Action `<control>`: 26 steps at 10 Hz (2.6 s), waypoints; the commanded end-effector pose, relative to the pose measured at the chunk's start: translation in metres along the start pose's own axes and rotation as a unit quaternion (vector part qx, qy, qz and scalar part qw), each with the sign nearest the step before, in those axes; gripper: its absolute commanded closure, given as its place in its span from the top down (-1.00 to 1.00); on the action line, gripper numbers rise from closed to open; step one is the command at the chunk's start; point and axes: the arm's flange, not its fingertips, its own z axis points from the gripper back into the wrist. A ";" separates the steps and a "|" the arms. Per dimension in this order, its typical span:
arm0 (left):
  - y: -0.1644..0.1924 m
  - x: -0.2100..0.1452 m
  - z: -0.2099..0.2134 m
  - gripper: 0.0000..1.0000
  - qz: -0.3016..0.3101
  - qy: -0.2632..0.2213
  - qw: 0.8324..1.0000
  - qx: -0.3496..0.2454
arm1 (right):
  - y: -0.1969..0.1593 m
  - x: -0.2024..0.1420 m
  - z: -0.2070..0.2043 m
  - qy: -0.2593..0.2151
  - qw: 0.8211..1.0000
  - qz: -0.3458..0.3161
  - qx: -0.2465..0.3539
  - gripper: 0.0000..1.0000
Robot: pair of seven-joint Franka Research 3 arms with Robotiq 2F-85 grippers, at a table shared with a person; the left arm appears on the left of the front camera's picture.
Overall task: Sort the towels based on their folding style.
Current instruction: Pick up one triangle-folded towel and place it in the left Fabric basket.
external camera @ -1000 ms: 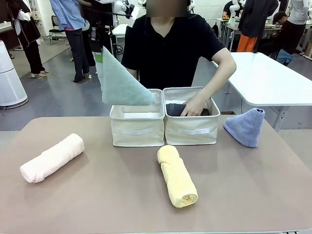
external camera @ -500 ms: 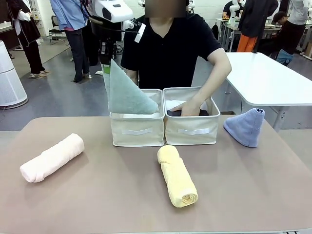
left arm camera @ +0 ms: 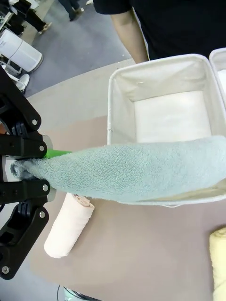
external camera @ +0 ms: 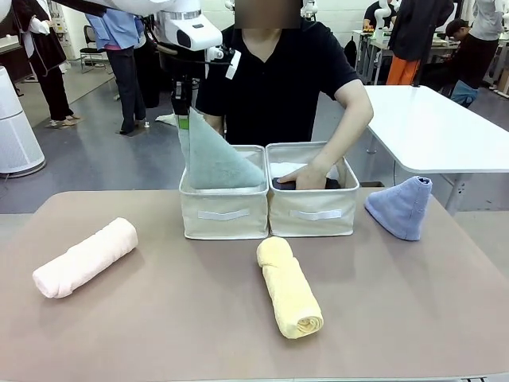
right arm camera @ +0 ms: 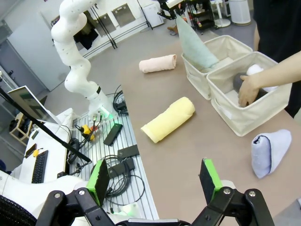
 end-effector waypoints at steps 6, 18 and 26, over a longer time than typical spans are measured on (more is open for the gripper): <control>0.000 0.003 -0.020 -0.70 -0.026 -0.006 0.999 0.019 | 0.000 0.001 0.000 -0.007 1.000 0.002 0.005 1.00; -0.006 0.033 -0.106 -0.70 -0.050 0.054 0.997 0.004 | 0.000 0.001 0.000 -0.007 1.000 0.002 0.005 1.00; -0.012 0.037 -0.106 1.00 -0.069 0.054 0.996 -0.015 | 0.000 0.001 0.000 -0.007 1.000 0.002 0.005 1.00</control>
